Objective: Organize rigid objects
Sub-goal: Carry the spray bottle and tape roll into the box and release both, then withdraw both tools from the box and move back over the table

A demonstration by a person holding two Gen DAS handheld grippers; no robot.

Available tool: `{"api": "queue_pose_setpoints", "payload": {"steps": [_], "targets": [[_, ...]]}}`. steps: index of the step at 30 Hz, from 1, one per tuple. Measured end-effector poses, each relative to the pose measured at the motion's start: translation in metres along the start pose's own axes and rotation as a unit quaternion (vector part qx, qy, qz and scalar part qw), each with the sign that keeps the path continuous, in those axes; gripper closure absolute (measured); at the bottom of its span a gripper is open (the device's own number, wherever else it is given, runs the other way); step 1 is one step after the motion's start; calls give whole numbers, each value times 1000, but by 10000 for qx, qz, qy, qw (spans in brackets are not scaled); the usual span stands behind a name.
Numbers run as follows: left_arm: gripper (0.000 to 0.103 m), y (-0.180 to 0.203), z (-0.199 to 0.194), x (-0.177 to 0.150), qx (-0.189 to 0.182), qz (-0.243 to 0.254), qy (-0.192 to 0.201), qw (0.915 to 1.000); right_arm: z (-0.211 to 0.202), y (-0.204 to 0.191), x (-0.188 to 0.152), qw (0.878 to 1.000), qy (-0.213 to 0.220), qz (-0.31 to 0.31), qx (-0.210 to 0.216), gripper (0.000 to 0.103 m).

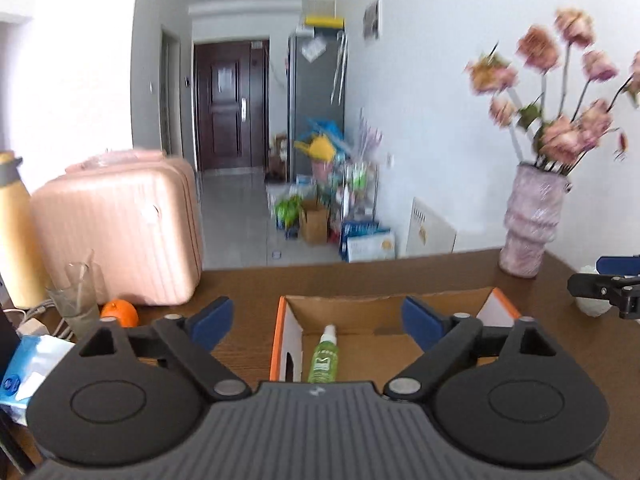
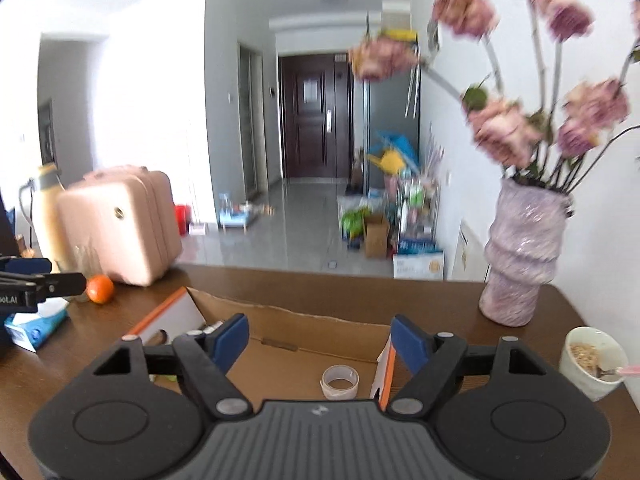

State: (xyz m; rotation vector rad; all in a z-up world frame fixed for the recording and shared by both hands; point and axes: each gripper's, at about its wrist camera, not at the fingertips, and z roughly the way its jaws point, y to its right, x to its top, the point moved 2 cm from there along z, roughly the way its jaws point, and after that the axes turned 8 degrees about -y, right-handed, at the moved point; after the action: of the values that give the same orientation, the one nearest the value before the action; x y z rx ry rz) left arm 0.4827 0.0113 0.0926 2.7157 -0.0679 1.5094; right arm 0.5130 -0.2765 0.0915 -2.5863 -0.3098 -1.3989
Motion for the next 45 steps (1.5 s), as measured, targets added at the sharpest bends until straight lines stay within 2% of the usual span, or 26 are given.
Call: {"api": "queue_pose_setpoints", "payload": {"steps": [5, 10, 14, 20, 24, 27, 29, 36, 40, 45], "targets": [[2, 9, -45, -24, 45, -50, 481, 9988, -50, -4, -25, 9980, 630, 47, -46, 21], [0, 17, -84, -52, 110, -165, 779, 9968, -85, -5, -58, 9957, 902, 216, 11, 21], [0, 26, -109, -82, 182, -56, 954, 9953, -111, -7, -95, 9939, 1095, 110, -58, 17], [0, 34, -141, -146, 274, -191, 921, 9952, -154, -16, -161, 9926, 1210, -17, -4, 11], [0, 40, -160, -191, 530, -348, 1036, 9926, -178, -19, -204, 9919, 1260, -55, 140, 8], [0, 44, -167, -220, 667, -418, 965, 9922, -188, -19, -232, 9921, 1245, -109, 97, 2], [0, 46, -170, -234, 704, -489, 932, 9920, -191, -14, -248, 9922, 1242, -78, 25, 1], [0, 49, -167, -243, 968, -524, 1040, 9885, -184, 16, -278, 9932, 1130, -167, -246, 0], [0, 49, -153, -238, 1066, -568, 897, 9886, -176, 36, -273, 9919, 1103, -405, -480, 0], [0, 49, -135, -227, 1243, -469, 757, 9882, -163, 63, -260, 9844, 1186, -781, -1035, 0]]}}
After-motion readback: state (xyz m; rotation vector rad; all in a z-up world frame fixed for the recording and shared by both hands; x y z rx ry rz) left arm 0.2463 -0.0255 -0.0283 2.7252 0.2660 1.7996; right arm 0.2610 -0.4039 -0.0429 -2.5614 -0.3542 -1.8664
